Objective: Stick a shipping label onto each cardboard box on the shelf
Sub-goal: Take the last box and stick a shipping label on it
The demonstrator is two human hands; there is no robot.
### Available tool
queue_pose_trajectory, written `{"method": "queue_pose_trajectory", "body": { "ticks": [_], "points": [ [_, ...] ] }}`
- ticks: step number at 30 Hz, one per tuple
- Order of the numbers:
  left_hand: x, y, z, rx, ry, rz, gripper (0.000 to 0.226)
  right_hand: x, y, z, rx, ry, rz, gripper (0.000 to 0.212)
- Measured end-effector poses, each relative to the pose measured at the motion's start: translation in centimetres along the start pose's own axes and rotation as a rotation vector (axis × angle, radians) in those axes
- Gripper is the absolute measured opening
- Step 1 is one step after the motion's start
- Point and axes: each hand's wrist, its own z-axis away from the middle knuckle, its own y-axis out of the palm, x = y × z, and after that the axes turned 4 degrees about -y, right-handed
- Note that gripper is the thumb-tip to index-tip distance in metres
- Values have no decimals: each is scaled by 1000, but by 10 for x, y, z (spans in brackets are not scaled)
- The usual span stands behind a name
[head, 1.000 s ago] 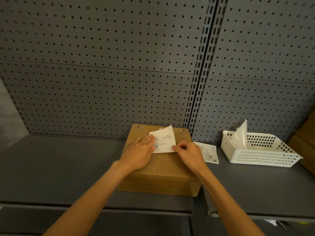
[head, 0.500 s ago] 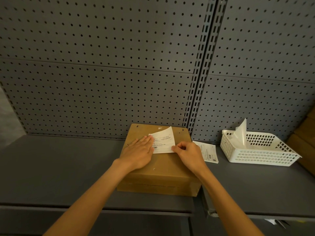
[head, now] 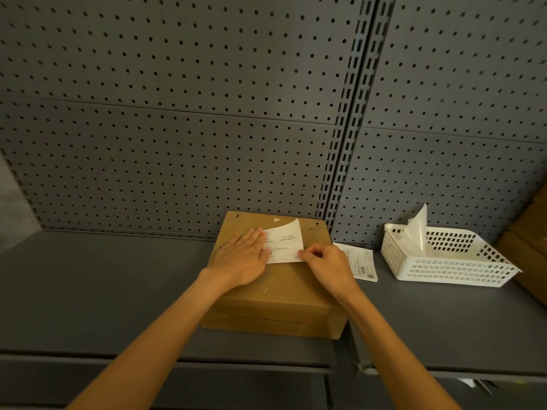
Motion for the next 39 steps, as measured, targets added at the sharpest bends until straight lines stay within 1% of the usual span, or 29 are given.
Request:
{"method": "queue_pose_trajectory", "body": {
  "ticks": [10,19,25,33,37,39],
  "points": [
    [-9,-1,-4,-25,15,-78,56,0,1,-1,1,16,-15,20],
    [-9,-5,2,18,129,-76,55,1,5,-2,-15,0,54,21],
    [-19,-5,2,11,121,-56,57,-1,5,-2,-22,9,58,22],
    [-17,2,0,31,112,-19,53,-2,9,-1,-63,0,158,25],
    [-16,3,-2,33,110,-24,53,-2,5,3,-101,-8,249,33],
    [-17,3,-2,37,107,-23,53,-2,3,5,-122,-2,271,34]
  ]
}}
